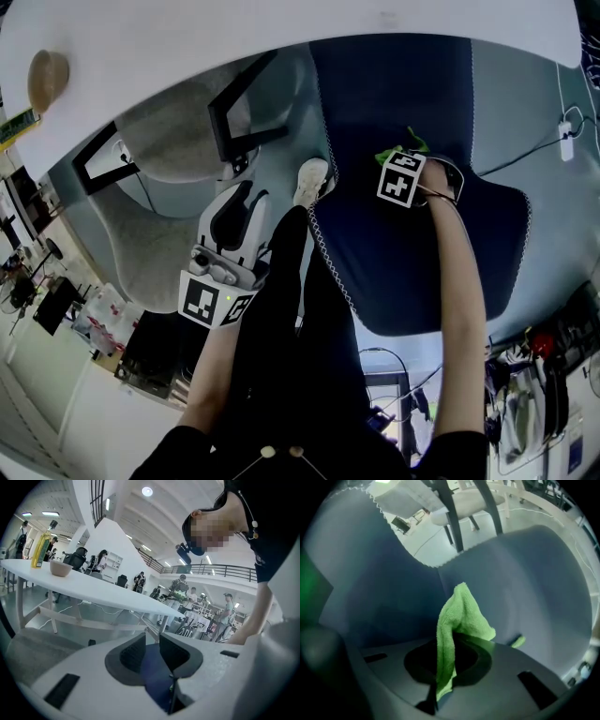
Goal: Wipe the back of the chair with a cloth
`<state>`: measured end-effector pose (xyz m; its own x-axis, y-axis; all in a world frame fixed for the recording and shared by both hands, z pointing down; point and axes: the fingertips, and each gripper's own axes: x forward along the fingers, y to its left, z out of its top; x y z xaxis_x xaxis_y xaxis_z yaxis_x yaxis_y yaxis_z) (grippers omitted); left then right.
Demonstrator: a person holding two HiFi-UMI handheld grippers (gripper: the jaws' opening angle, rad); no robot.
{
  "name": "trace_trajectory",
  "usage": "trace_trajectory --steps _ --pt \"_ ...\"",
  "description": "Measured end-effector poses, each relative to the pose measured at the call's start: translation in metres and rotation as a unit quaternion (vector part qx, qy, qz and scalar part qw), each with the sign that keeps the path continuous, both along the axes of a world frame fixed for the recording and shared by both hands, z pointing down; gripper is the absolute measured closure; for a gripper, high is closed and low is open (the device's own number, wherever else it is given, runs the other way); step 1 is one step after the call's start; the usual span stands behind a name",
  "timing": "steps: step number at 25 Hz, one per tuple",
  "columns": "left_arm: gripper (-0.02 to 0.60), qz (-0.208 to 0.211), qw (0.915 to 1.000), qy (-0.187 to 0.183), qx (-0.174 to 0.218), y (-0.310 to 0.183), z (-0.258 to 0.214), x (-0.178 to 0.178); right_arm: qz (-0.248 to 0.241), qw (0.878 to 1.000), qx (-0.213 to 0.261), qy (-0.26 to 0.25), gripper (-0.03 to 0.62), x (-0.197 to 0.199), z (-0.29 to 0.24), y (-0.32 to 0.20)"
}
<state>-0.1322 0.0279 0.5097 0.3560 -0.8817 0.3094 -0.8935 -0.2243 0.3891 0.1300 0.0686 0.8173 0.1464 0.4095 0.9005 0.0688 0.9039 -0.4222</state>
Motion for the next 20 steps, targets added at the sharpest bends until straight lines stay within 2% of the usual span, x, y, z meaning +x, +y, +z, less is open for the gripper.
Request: trace_trajectory --steps 6,10,14,17,20 --pt "0.489 -0.003 1.0000 0.000 0.001 0.002 0.000 -0.004 -0.006 0.999 -0.020 -0.044 0.576 -0.065 -0.001 0.024" --pt "0.489 -0.006 1.0000 -0.001 0.000 0.005 0.001 -0.010 -0.036 0.998 -0.017 -0.047 0.576 -0.081 0.000 0.031" --pt "0.489 -0.007 1.0000 -0.003 -0.003 0.008 0.002 -0.012 0.010 0.995 -0.031 -0.091 0.576 -0.112 -0.006 0.041" --pt "0.489 -0.007 1.0000 -0.005 -0.002 0.009 0.001 -0.016 0.024 0.990 -0.048 -0.131 0.576 -0.144 -0.012 0.053" --pt "0.489 -0.010 0.9999 -0.009 0.002 0.008 -0.002 -0.022 0.044 0.987 -0.062 -0.140 0.576 -0.151 -0.014 0.053"
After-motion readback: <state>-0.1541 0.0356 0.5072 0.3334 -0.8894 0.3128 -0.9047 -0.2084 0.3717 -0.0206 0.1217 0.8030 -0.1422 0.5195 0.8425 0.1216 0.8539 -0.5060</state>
